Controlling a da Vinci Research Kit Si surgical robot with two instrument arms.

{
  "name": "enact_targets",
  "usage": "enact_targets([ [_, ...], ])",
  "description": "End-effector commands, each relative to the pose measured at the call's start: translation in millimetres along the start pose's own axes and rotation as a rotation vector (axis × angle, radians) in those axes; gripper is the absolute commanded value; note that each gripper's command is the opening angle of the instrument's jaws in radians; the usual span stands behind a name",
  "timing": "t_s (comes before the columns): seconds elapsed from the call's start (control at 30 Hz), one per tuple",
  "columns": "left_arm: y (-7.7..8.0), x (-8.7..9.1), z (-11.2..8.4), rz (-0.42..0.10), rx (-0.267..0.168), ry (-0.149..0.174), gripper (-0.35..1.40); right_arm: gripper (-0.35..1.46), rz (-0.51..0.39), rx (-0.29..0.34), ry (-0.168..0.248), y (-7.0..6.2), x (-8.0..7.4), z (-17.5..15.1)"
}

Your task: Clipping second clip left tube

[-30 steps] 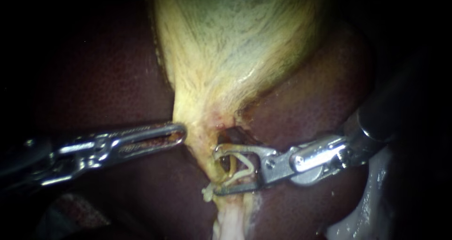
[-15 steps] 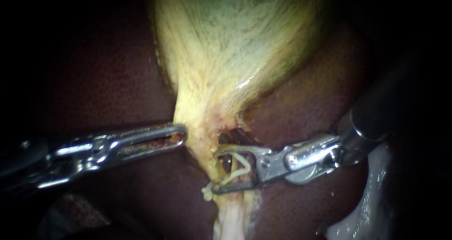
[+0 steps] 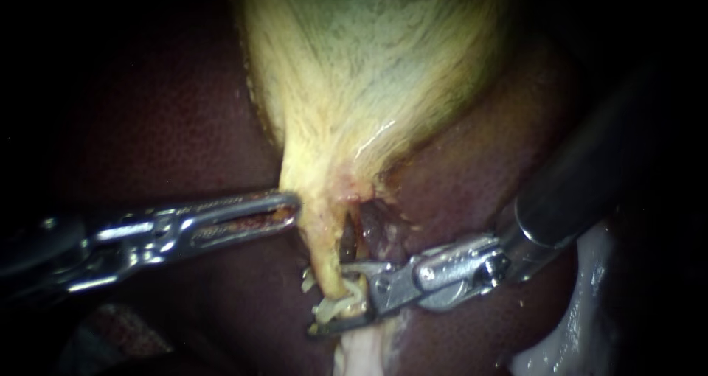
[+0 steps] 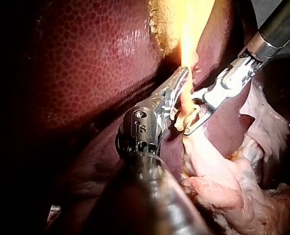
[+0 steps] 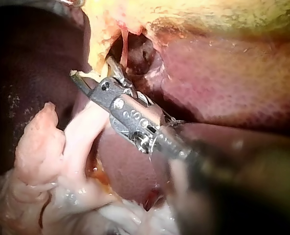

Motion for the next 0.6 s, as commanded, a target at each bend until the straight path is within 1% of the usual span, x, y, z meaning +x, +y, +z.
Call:
enact_targets([
  [0.03, 0.0, 0.0, 0.0, 0.000, 0.000, 0.000, -0.35, 0.41, -0.002, 0.003, -0.001, 0.1, 0.0, 0.0],
  [0.17, 0.0, 0.0, 0.1, 0.000, -0.001, 0.000, -0.35, 0.31, 0.006, -0.020, -0.011, 0.3, 0.0, -0.2],
  [0.2, 0.1, 0.0, 0.1, 0.000, -0.001, 0.000, -0.35, 0.17, 0.025, -0.028, -0.013, 0.4, 0.0, -0.4],
  [0.27, 0.1, 0.0, 0.2, 0.000, 0.000, 0.000, -0.35, -0.18, 0.086, -0.031, -0.017, 0.4, 0.0, -1.0],
  [0.3, 0.1, 0.0, 0.2, 0.000, 0.000, 0.000, -0.35, -0.30, 0.088, -0.031, -0.023, 0.5, 0.1, -1.3],
  [0.33, 0.2, 0.0, 0.2, 0.000, 0.000, 0.000, -0.35, -0.35, 0.091, -0.030, -0.034, 0.8, 0.2, -1.7],
  [0.4, 0.2, 0.0, 0.2, 0.000, 0.000, 0.000, -0.35, -0.35, 0.095, -0.034, -0.045, 1.2, 0.4, -2.2],
  [0.47, 0.3, 0.0, 0.3, 0.000, 0.000, 0.000, -0.35, -0.35, 0.096, -0.056, -0.045, 1.6, 0.4, -2.7],
  [0.6, 0.4, 0.0, 0.3, 0.000, 0.000, 0.000, -0.35, -0.35, 0.095, -0.055, -0.060, 1.7, -0.1, -2.8],
])
